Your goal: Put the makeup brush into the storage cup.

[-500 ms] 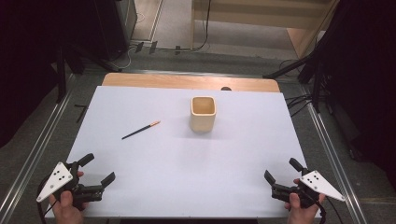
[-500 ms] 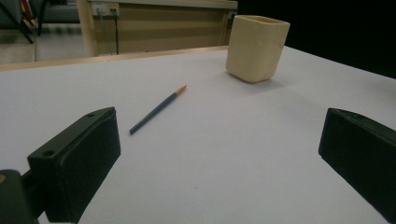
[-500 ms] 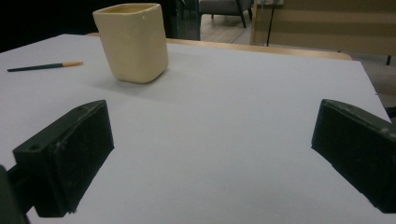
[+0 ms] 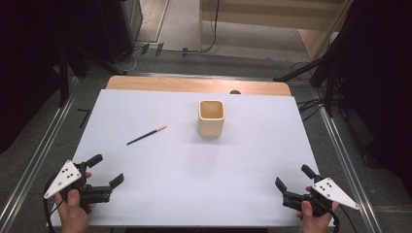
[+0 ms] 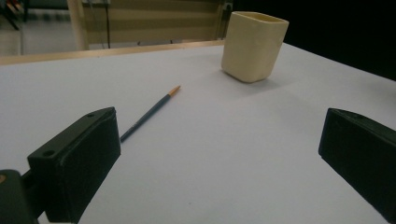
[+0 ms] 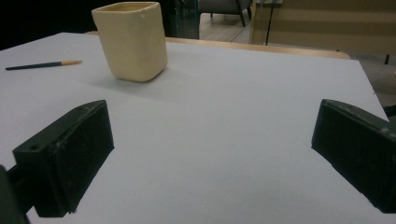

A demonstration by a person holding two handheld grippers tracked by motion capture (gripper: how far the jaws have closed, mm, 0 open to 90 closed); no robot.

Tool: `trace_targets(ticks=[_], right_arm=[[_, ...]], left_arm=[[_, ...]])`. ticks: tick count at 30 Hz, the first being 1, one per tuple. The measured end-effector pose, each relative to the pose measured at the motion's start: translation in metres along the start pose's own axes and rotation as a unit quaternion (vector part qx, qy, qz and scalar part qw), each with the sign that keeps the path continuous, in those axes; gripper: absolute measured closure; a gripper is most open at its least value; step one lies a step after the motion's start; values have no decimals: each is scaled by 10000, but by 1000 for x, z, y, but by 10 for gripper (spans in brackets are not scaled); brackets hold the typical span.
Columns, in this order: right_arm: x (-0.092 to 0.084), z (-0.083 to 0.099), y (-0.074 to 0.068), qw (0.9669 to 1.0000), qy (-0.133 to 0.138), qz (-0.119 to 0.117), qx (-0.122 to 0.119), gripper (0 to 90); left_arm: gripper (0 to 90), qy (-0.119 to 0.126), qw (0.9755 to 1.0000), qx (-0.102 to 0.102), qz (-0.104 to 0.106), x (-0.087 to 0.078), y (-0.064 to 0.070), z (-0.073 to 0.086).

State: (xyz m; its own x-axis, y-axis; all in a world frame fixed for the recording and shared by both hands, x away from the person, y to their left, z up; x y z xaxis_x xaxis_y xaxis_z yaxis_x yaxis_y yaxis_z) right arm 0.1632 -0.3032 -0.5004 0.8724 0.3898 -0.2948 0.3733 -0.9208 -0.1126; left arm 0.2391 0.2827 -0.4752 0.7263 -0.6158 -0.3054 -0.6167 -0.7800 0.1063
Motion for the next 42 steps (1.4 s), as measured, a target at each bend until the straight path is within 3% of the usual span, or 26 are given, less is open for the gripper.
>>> trace_targets(ticks=[5,16,29,42], right_arm=[[0,1,0,10000,-28,-24,-14,0],[1,1,0,10000,-60,-74,-17,0],[1,1,-1,9999,-116,-64,-46,0],[3,2,-3,9998,-176,-103,-72,0]], left_arm=[[0,-161,9997,115,108,10,2,-12],[0,-269,9988,297,288,42,0,-43],[0,-478,9974,423,349,71,-5,-62],[0,-881,9942,493,382,99,-15,-82]])
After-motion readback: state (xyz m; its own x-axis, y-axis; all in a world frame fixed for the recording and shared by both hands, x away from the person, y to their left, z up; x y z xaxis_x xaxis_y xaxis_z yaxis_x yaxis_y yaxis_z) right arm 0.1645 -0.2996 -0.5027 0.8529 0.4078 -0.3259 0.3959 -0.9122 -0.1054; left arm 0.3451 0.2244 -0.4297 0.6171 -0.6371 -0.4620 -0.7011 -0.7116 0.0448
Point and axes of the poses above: each handheld gripper's, and its own axes: x roughly forward along the jaws, z roughly out of its underside, y roughly to its right, the point moved 2 cm from there along x, roughly forward along the jaws, and after that the axes turned 4 degrees about -z, right-handed, at the moved point
